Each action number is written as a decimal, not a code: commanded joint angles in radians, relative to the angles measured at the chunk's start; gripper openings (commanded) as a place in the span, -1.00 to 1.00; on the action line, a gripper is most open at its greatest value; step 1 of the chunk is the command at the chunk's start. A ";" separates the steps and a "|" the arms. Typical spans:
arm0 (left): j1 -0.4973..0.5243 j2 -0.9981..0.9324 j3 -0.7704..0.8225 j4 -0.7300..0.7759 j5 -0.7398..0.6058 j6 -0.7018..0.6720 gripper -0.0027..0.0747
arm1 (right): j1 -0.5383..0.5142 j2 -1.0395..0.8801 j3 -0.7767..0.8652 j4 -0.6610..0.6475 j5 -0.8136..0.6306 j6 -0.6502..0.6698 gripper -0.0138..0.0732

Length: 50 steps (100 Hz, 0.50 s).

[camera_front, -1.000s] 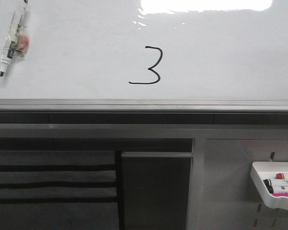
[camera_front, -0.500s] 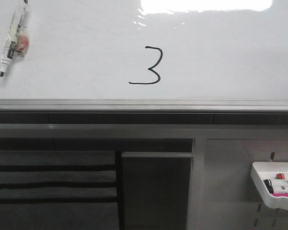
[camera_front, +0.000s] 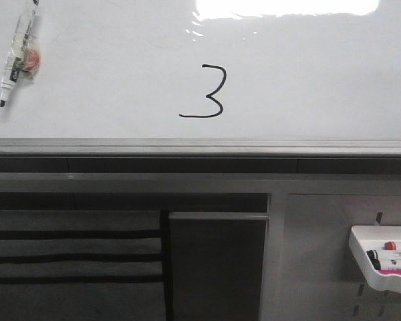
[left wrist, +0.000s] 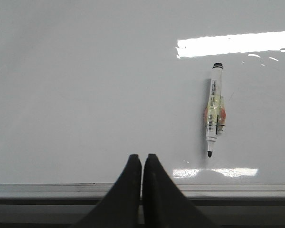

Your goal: Write number 3 on whiteboard

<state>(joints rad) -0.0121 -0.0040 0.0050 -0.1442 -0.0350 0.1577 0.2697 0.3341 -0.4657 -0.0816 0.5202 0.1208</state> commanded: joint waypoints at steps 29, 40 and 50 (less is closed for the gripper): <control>-0.005 -0.028 0.007 -0.009 -0.078 -0.008 -0.98 | -0.035 -0.162 0.137 0.001 -0.211 -0.001 -0.84; -0.005 -0.028 0.007 -0.009 -0.078 -0.008 -0.98 | -0.073 -0.262 0.278 0.018 -0.359 -0.001 -0.84; -0.005 -0.028 0.007 -0.009 -0.078 -0.008 -0.98 | -0.129 -0.329 0.381 0.038 -0.429 -0.001 -0.84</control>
<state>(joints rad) -0.0121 -0.0040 0.0050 -0.1460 -0.0369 0.1577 0.1818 0.0370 -0.1235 -0.0579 0.2407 0.1208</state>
